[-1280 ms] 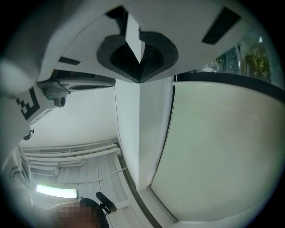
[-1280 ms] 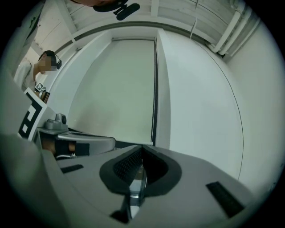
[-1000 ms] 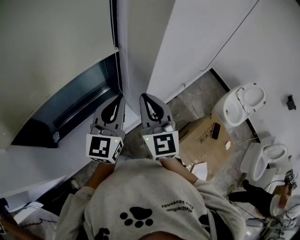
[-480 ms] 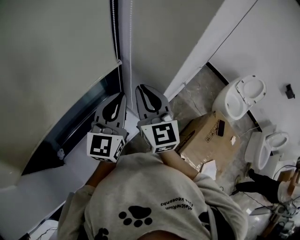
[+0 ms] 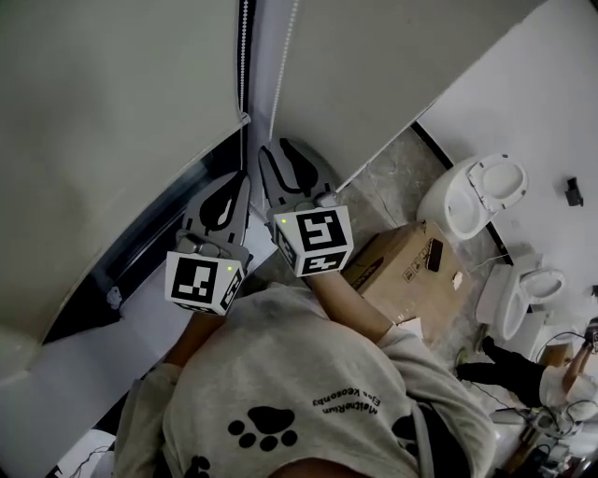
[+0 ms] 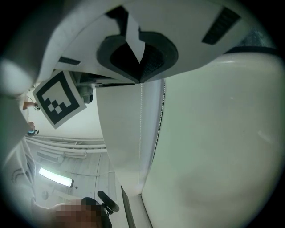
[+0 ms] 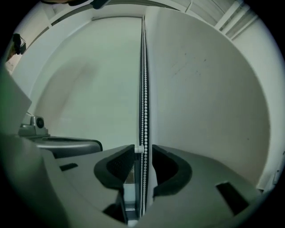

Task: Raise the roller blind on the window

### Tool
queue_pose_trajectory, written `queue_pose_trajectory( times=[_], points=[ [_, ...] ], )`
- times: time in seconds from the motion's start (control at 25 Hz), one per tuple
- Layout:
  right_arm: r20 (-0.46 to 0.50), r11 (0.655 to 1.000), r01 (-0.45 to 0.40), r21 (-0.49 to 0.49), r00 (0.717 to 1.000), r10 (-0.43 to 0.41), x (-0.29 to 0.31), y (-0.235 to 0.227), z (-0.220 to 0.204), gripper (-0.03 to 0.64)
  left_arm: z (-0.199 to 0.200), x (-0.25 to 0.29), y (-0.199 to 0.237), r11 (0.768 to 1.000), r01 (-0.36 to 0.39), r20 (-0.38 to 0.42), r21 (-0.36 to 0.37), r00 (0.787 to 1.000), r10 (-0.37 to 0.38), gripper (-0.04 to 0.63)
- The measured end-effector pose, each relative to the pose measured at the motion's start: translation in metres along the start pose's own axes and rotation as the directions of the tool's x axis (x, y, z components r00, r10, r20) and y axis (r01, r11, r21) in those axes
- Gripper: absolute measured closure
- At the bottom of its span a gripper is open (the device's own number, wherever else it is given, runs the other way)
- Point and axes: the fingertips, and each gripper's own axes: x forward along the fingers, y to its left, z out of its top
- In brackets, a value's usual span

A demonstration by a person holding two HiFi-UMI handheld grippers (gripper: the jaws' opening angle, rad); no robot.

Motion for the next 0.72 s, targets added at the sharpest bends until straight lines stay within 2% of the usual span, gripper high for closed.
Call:
queue_pose_trajectory(
  times=[0.28,0.52,0.72],
  points=[
    [-0.024,1.0,0.005,-0.011,1.0,-0.005,0.017,0.001,-0.003,0.505,0.007,0.006,0.009,1.0,-0.018,0.001,0.003,1.0,0.018,0.588],
    [-0.007,1.0,0.006,0.006,1.0,-0.006,0.023,-0.001,-0.001,0.561,0.007,0.002,0.012,0.999,-0.039,-0.004,-0.006,0.999,0.039,0.588],
    [-0.041,1.0,-0.021,-0.005,0.999,0.021,0.028,0.003,-0.006,0.589,0.007,-0.002,0.016,0.998,-0.058,-0.004,-0.006,0.998,0.058,0.588]
  ],
)
